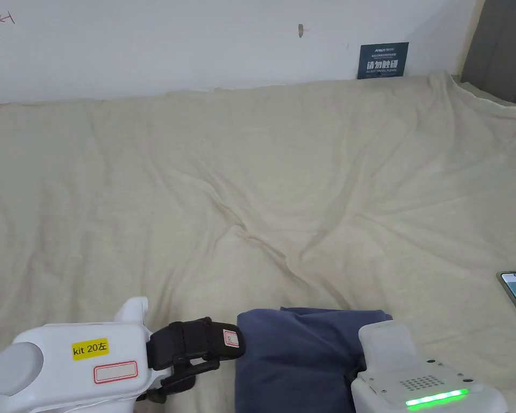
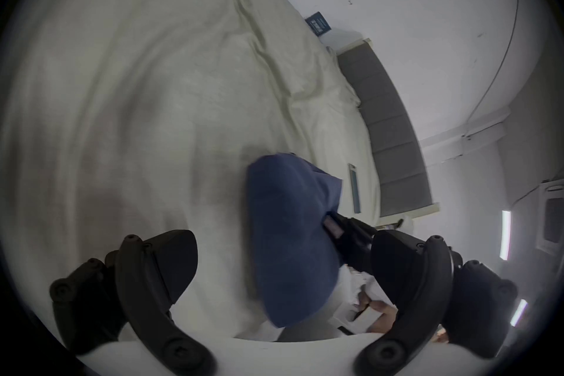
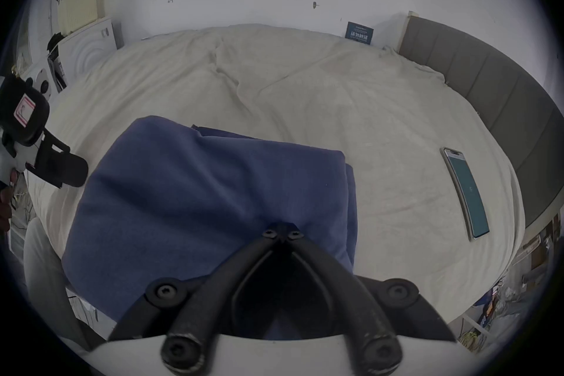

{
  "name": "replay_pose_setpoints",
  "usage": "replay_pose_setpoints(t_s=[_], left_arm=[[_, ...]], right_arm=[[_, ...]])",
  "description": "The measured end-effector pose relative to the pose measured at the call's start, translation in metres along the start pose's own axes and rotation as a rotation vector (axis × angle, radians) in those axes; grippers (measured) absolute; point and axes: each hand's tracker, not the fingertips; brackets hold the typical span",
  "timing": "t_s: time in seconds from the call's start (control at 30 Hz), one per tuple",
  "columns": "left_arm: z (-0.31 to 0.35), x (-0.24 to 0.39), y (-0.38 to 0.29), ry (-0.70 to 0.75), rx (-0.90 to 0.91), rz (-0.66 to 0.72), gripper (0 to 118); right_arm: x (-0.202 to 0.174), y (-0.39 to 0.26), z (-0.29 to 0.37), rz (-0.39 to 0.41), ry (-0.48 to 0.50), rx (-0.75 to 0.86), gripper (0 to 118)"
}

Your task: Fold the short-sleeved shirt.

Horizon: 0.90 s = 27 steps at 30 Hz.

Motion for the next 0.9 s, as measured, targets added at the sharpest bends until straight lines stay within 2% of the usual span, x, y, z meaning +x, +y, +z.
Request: replay_pose_setpoints(t_s=[0.1, 0.2, 0.3, 0.4, 0.47, 0.5, 0.53, 0.6, 0.63, 0.7, 0.8, 0.9], left_arm=[[-0.022, -0.004, 0.004, -0.065, -0.059, 0.009, 114], [-0.046, -0.005, 0.006, 0.007, -0.132, -0.006, 114], [-0.056, 0.001, 0.005, -0.092, -0.131, -0.026, 114], [-0.074, -0.007, 0.007, -0.146, -0.177, 0.041, 114], [-0.081, -0.013, 0.007, -0.238, -0.167, 0.121, 113], [-0.084, -0.015, 0.008, -0.247, -0.179, 0.138, 104], [-0.084, -0.016, 0.009, -0.216, -0.175, 0.133, 86], [-0.081, -0.015, 0.008, -0.09, -0.163, 0.078, 24], [-0.083, -0.017, 0.005, -0.029, -0.187, 0.031, 24], [-0.08, -0.028, 0.003, -0.132, -0.182, 0.125, 24], [-0.072, -0.019, 0.003, -0.08, -0.174, 0.054, 24], [-0.062, -0.015, 0.006, -0.081, -0.168, 0.046, 24]], right_arm=[[0.009, 0.0, 0.0, -0.059, 0.036, -0.003, 0], [0.02, 0.0, 0.001, -0.122, 0.083, -0.007, 0], [0.025, 0.0, 0.001, -0.146, 0.106, -0.011, 0], [0.028, -0.001, 0.0, -0.15, 0.121, -0.01, 0], [0.029, -0.001, 0.0, -0.166, 0.129, -0.015, 0], [0.031, 0.0, 0.001, -0.175, 0.133, -0.017, 0], [0.032, 0.0, 0.001, -0.185, 0.138, -0.02, 0], [0.034, 0.002, 0.002, -0.195, 0.144, -0.025, 0], [0.035, 0.003, 0.004, -0.202, 0.149, -0.026, 0], [0.034, 0.005, 0.01, -0.219, 0.155, -0.026, 0], [0.029, 0.007, 0.019, -0.174, 0.123, -0.007, 0], [0.025, 0.011, 0.027, -0.189, 0.139, 0.005, 0]])
